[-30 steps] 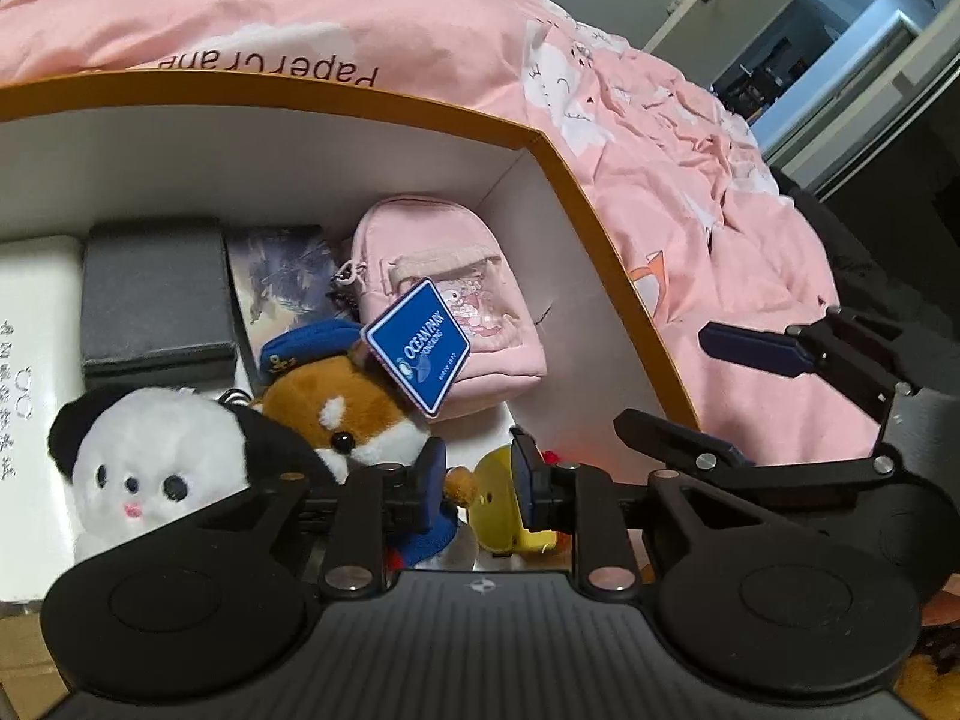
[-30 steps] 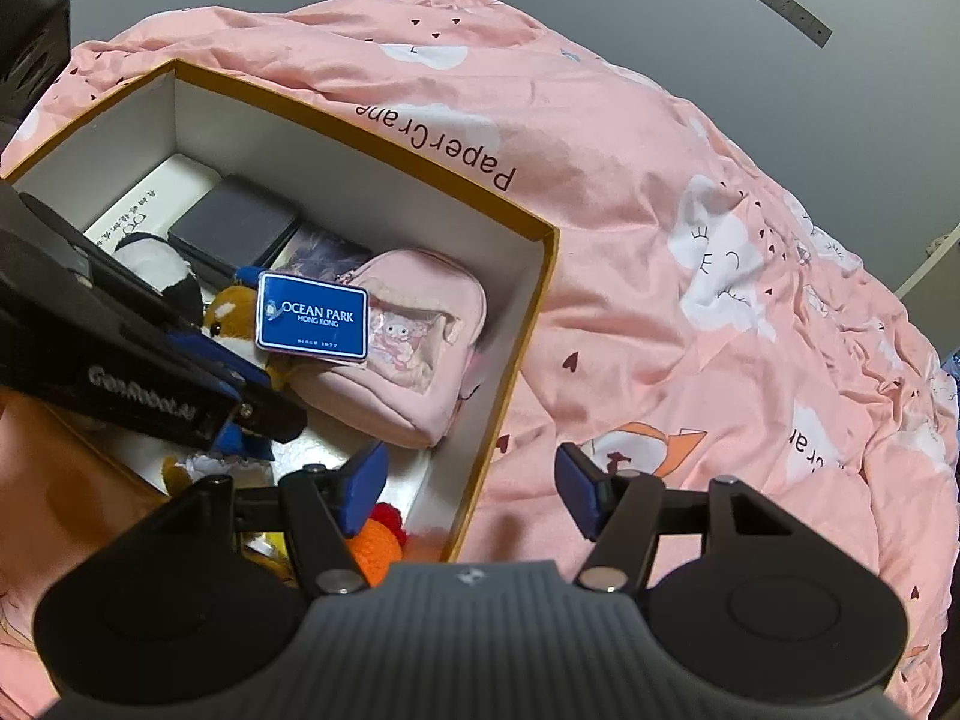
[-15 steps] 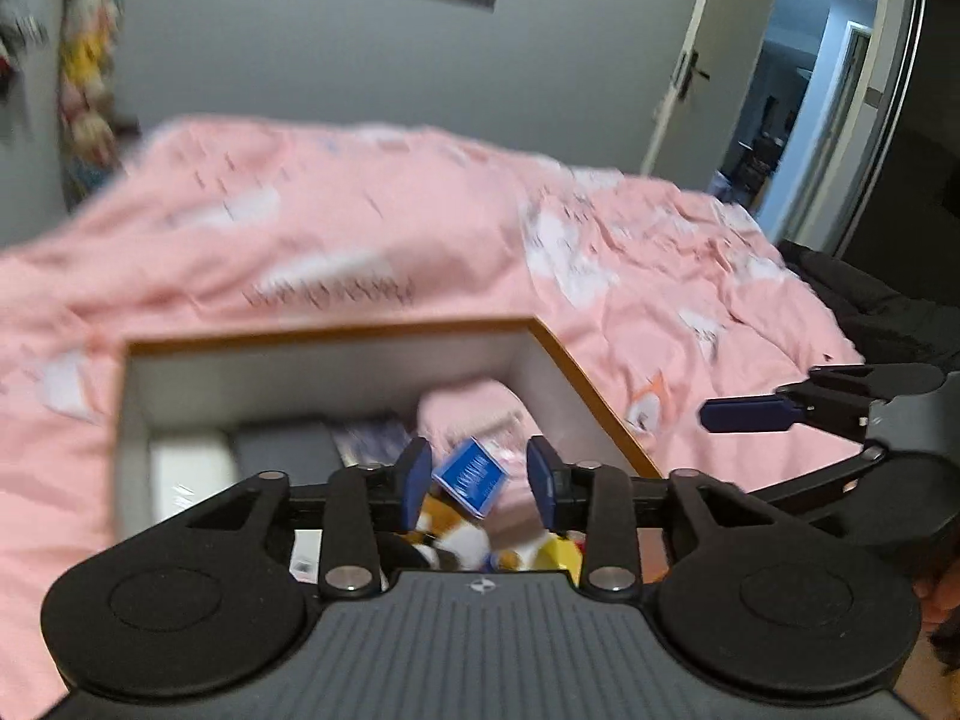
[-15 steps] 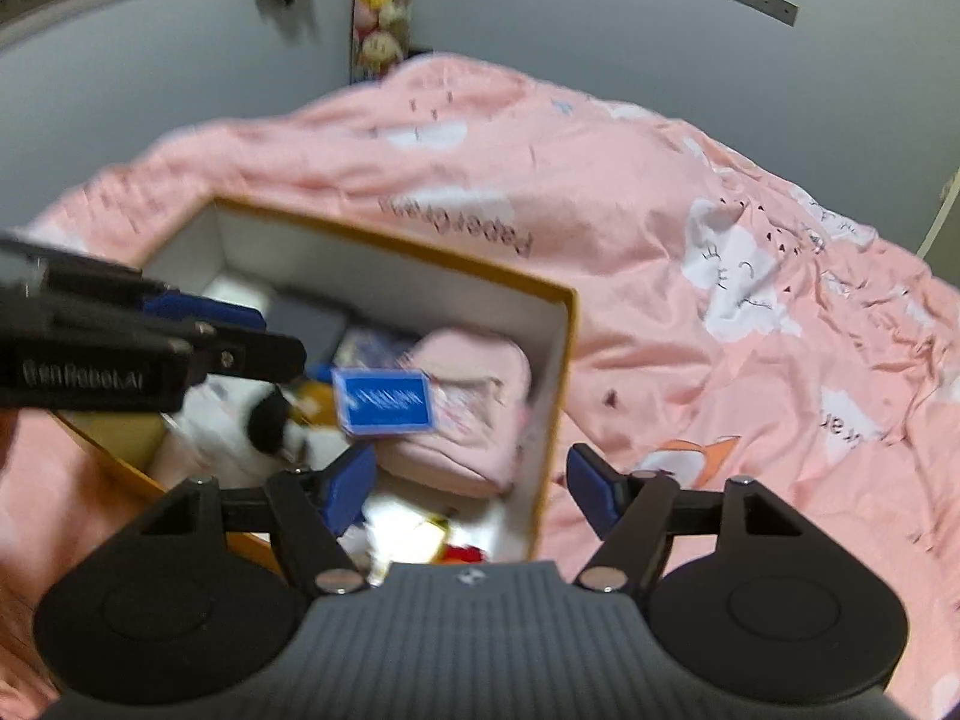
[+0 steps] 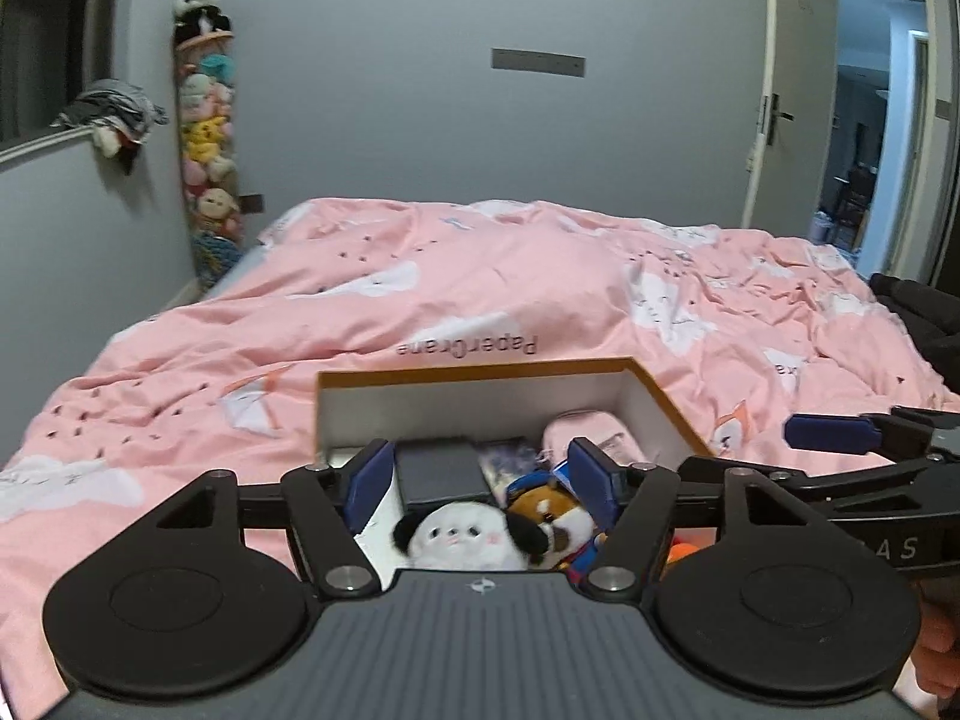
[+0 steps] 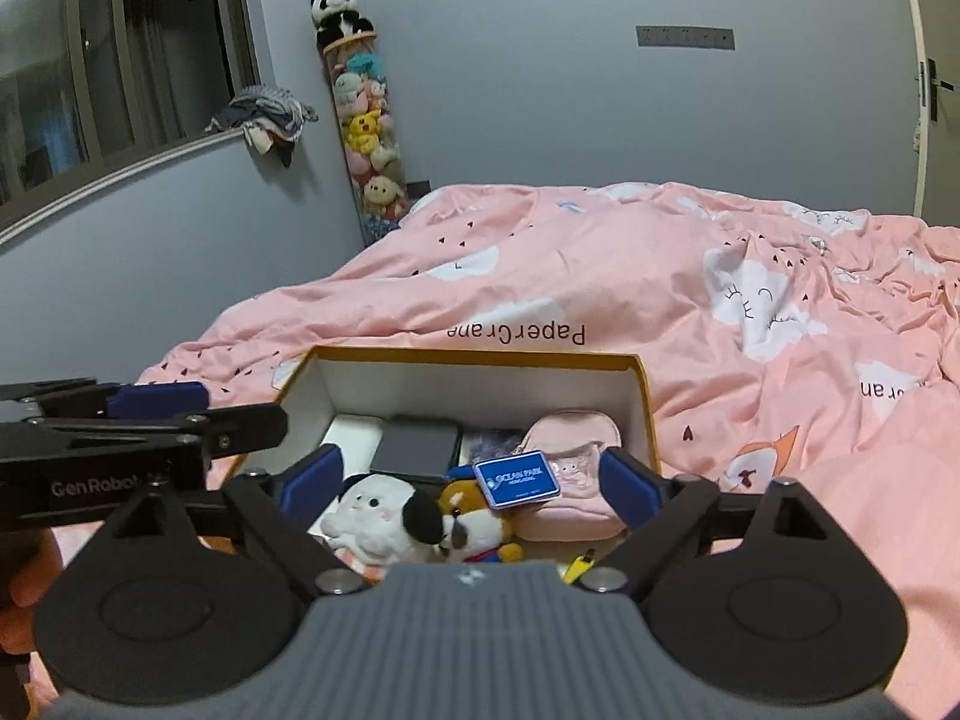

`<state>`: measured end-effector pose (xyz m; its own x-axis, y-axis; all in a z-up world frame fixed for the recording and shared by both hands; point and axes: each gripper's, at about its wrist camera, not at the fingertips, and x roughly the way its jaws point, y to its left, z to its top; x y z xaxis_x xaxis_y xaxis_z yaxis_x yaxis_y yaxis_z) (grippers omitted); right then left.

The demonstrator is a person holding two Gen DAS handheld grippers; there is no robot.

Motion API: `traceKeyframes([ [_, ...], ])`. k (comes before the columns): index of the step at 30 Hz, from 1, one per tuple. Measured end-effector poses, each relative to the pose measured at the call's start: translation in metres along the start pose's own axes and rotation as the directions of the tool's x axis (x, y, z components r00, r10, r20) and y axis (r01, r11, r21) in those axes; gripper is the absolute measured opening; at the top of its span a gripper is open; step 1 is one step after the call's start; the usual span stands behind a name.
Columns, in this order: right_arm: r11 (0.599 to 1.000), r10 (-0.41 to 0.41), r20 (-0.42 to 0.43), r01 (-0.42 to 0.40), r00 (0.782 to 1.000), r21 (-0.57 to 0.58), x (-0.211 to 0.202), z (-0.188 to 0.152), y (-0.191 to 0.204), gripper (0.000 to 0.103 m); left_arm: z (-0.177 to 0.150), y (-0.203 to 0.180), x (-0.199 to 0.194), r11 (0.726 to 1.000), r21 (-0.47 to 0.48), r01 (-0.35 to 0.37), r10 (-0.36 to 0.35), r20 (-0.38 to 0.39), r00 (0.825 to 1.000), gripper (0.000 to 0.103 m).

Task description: Organize objects

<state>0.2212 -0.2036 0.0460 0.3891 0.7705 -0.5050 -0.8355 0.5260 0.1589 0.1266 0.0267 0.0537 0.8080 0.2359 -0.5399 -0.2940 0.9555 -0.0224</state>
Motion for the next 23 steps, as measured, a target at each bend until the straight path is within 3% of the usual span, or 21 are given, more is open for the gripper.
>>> traceKeyframes([
  [5, 1.0, -0.016, -0.014, 0.016, 1.0, 0.0, -0.004, -0.018, 0.006, 0.094, -0.02, 0.004, 0.0, 0.999, -0.016, -0.052, 0.052, -0.029, 0.998, 0.08],
  [14, 0.997, -0.074, -0.057, 0.072, 0.996, -0.039, 0.006, -0.039, 0.01, 0.094, -0.048, 0.01, 0.009, 0.997, -0.032, -0.071, 0.067, -0.097, 0.993, 0.08],
  [23, 0.996, -0.08, -0.079, 0.078, 0.994, -0.037, 0.013, -0.045, 0.008, 0.094, -0.054, 0.013, 0.013, 0.997, -0.051, -0.057, 0.051, -0.119, 0.992, 0.08],
])
